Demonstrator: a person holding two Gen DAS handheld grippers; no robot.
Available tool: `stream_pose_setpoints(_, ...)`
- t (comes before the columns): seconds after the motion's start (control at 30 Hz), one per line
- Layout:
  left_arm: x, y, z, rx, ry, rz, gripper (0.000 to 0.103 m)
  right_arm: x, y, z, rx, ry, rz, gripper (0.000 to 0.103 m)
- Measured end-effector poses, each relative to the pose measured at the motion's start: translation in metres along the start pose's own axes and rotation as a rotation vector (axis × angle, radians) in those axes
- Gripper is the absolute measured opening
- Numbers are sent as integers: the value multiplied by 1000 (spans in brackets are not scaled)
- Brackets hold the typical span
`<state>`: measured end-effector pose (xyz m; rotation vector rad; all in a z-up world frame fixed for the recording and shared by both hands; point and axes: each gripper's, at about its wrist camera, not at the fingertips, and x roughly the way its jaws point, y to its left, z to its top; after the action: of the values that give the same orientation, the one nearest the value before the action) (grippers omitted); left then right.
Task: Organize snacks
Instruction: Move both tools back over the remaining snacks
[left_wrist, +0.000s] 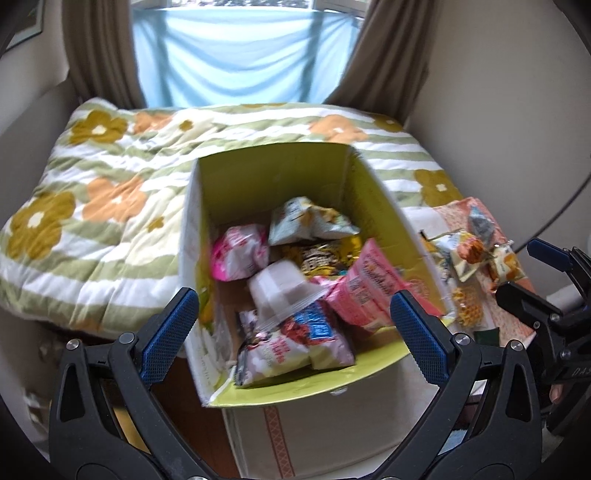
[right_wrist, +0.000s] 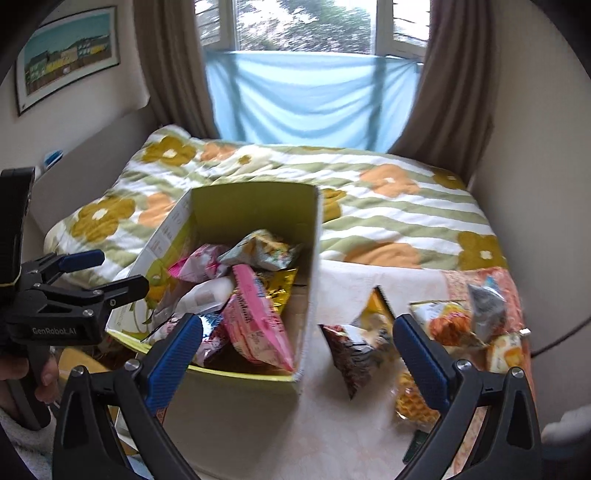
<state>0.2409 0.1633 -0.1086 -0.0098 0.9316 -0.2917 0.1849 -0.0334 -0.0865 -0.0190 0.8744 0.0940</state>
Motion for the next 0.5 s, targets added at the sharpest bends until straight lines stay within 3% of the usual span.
stream_pose_setpoints(0.3,-4,-44,19,66,-36,-85,103,-32,-66,0,166,-32,-52,102)
stream_pose_setpoints(0.5,10,-90,32,108,-45,-80,103,-36,-129,3,228,-27,-89,102)
